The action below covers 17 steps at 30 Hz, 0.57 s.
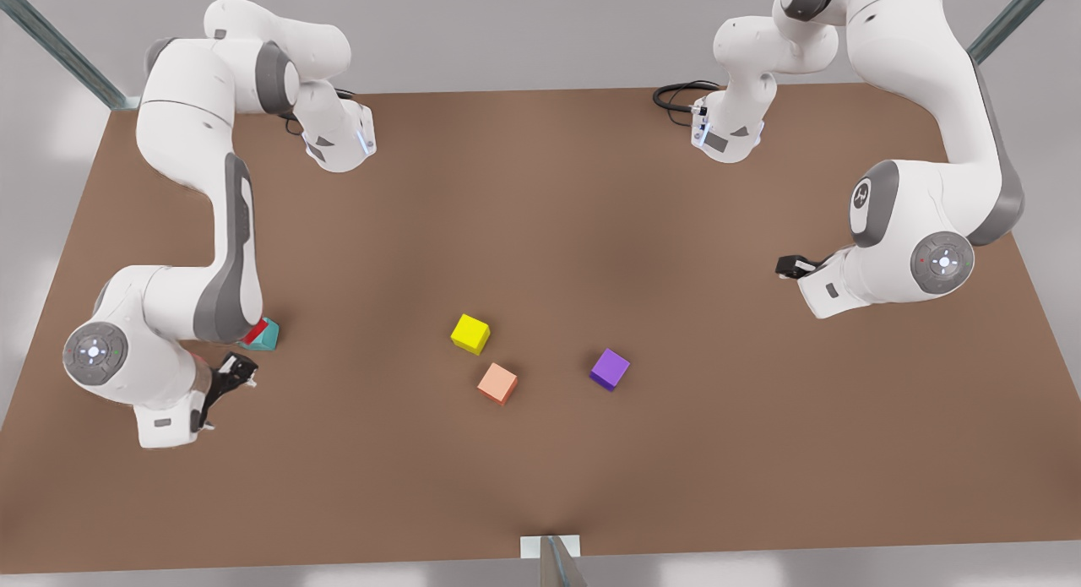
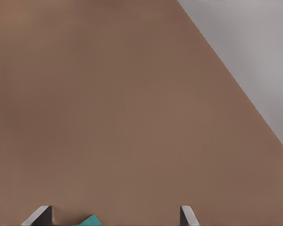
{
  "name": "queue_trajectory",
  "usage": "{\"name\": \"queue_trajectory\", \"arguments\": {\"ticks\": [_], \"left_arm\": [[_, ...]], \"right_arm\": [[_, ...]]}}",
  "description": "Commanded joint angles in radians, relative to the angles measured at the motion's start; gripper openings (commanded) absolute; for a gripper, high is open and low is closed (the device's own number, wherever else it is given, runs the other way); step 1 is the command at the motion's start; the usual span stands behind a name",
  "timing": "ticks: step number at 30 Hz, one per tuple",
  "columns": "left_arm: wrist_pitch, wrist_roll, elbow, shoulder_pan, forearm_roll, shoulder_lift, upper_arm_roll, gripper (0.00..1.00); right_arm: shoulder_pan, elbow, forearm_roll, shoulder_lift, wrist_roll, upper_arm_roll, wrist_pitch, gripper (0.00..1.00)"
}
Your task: Pick up red wooden cube and pass to hand red wooden cube and place in blue wooden cube
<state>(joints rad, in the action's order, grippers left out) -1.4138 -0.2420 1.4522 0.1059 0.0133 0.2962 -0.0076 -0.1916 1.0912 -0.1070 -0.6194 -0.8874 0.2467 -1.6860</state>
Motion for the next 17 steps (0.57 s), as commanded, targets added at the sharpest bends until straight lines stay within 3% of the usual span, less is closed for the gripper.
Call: {"name": "queue_trajectory", "arguments": {"ticks": [1,4,6,9,17], "left_arm": [[0.003,0.010,-0.001,0.000,0.001,-0.002,0.000,1.00],[0.003,0.010,0.000,0.000,0.001,0.000,0.000,1.00],[0.003,0.007,0.000,-0.002,0.001,0.000,0.000,1.00],[0.039,0.001,-0.006,-0.003,0.004,-0.006,0.000,1.00],[0.082,0.000,-0.016,0.001,0.001,0.000,0.000,1.00]], "right_arm": [[-0.014,-0.027,-0.080,0.043,1.011,0.002,0.374,1.00],[0.147,0.131,0.144,0.303,1.035,-0.216,0.447,1.00],[0.182,0.249,0.133,0.388,1.085,-0.248,0.407,1.00],[0.181,0.397,0.129,0.494,1.128,-0.254,0.299,1.00],[0.182,0.443,0.129,0.507,1.124,-0.256,0.241,1.00]]}}
